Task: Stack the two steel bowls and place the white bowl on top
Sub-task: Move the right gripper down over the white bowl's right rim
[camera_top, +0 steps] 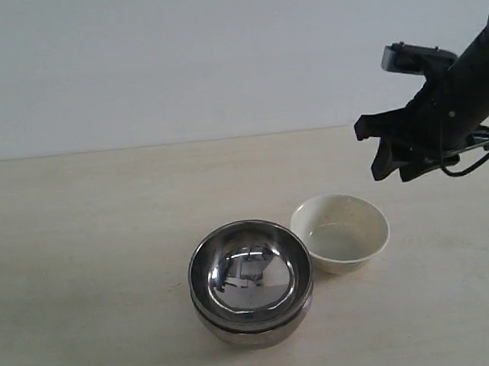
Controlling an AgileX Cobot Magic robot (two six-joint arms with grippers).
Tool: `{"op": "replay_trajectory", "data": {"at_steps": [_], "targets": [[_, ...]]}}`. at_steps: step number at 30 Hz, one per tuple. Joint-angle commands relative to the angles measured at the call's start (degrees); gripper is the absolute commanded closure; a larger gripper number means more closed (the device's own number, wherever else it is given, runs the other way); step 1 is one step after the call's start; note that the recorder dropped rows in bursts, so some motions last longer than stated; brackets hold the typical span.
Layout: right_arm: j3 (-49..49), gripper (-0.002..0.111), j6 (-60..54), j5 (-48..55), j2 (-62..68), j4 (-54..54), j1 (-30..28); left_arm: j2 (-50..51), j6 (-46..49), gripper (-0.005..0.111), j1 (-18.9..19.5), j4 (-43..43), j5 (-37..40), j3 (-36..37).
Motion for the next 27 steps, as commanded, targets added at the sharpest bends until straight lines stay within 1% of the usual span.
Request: {"op": "replay_trajectory", "data": {"at_steps": [1,6,10,19,23,27], "targets": [[-0.3,0.072,-2.4,-2.8,4.1,0.9,1.4,-0.1,-0.5,0.103,0.1,0.2,0.1,0.2],[-0.3,0.072,-1.9,-6.6,8.2,-1.1,5.3,-0.1,-0.5,0.103,0.1,0.2,0.1,0.2],[-0.3,0.072,1.9,-6.8,7.7,-8.1,5.0,-0.1,-0.5,0.103,0.1,0.2,0.1,0.2],[-2.1,0.072,1.8,-4.9,5.3,-6.5,5.1,-0.1,-0.5,0.103,0.1,0.2,0.1,0.2],[-2.5,0.072,2.6,-4.0,3.0,-8.8,5.1,-0.1,-0.5,0.103,0.1,0.2,0.1,0.2],[-2.5,0.072,5.1,-3.9,3.7,-13.2,5.1,-0.1,-0.5,0.103,0.1,0.2,0.1,0.2]]}}
